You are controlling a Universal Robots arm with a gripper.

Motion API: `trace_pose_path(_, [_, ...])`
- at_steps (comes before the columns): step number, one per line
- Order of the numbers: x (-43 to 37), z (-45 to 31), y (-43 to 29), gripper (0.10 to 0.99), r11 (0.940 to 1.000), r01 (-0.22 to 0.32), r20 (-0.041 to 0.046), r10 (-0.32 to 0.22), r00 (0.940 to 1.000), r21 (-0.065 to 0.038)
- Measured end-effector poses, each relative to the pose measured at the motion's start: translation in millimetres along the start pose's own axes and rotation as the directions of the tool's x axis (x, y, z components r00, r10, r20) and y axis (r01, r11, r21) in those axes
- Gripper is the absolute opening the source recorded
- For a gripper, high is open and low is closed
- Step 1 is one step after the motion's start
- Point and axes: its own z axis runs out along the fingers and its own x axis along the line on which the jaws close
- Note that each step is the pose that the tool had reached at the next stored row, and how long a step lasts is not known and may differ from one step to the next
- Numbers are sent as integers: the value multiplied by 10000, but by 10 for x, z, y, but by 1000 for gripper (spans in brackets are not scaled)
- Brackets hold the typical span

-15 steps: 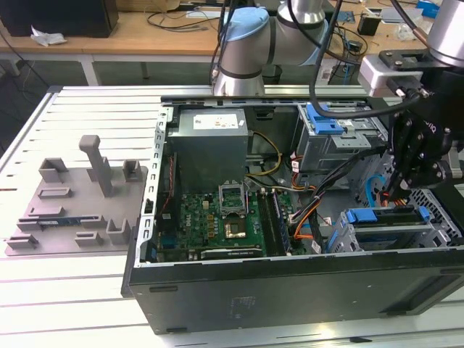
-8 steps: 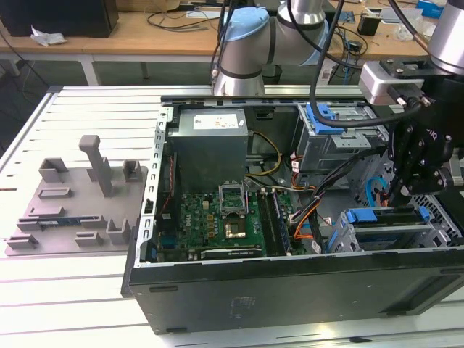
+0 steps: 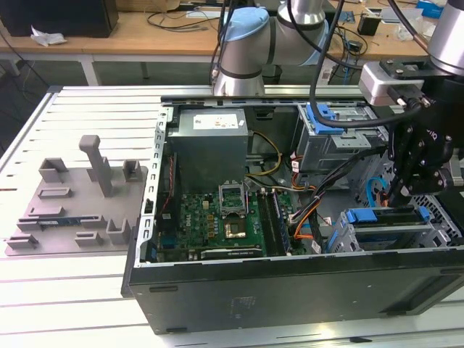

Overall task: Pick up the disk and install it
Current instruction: 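Insert the second disk wire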

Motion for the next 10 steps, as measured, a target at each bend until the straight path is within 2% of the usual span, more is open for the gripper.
trace_pose_path(2, [-1,12,0,161,10000,20,14,-20,10000,85])
trace_pose_path(5, [-8,31,2,161,9999,57,21,-57,10000,130])
trace_pose_path(10, [-47,42,6,161,9998,159,29,-159,9999,138])
